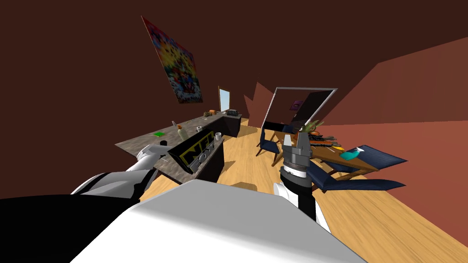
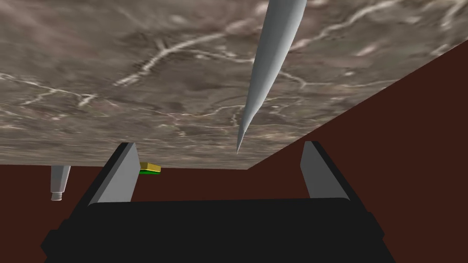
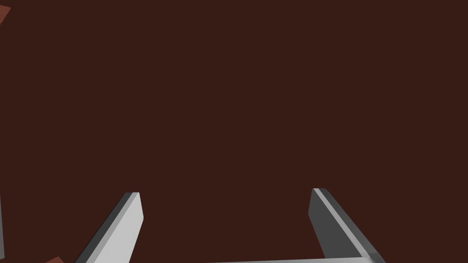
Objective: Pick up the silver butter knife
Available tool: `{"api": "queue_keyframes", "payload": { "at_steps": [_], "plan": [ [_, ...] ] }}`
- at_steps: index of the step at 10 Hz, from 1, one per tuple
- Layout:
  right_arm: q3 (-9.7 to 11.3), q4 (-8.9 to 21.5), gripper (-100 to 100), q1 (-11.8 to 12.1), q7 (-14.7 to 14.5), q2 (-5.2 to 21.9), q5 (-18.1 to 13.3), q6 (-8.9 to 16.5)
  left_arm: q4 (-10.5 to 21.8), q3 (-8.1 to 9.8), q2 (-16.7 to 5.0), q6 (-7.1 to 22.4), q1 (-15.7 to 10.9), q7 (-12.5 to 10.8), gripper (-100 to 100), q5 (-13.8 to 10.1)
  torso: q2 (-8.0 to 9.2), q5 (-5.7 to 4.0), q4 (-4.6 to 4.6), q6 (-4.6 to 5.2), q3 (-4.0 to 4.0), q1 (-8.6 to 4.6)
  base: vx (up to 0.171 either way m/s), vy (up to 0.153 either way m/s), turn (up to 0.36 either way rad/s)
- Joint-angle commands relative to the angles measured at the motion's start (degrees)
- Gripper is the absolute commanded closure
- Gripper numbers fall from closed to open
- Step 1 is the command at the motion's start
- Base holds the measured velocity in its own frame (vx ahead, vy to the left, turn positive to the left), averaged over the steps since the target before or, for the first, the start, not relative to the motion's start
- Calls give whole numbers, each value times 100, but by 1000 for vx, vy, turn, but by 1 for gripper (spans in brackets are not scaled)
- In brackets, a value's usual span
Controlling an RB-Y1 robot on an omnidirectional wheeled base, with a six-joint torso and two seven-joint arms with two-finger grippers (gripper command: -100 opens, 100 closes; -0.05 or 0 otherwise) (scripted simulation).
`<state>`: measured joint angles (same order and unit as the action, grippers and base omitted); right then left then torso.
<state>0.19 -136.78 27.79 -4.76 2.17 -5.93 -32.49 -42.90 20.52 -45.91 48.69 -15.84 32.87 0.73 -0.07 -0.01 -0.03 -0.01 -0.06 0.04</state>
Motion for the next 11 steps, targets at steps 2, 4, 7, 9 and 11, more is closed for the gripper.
{"api": "queue_keyframes", "payload": {
  "at_steps": [2, 4, 7, 9, 11],
  "plan": [
    [0, 0, 0, 1, 0, 0, 0, 0, -7, -464, -164, -115, 2, -190, -100, -334, -3, -1, 0, -5, -1, 0, 44, -11, 96],
    [0, 0, 0, 0, 0, 0, 0, 0, 4, -779, -324, -236, -1, -376, -100, -600, 3, 0, 1, 0, 2, 1, 33, -3, 53],
    [0, 0, 0, 0, 0, 0, 0, 0, 14, -1267, -483, -358, -3, -561, -100, -917, 3, 1, 0, 0, 1, 2, 38, -3, 59],
    [0, 0, 0, 0, 0, 0, 0, 0, 14, -1572, -483, -358, -3, -561, -100, -969, -2, 1, -1, -2, -1, 2, 33, -8, 45],
    [0, 0, 0, 1, 0, 0, 0, 0, 24, -1940, -643, -480, -6, -747, -100, -1286, -1, 0, 0, -5, 0, 3, 47, -4, 92]
  ]
}}
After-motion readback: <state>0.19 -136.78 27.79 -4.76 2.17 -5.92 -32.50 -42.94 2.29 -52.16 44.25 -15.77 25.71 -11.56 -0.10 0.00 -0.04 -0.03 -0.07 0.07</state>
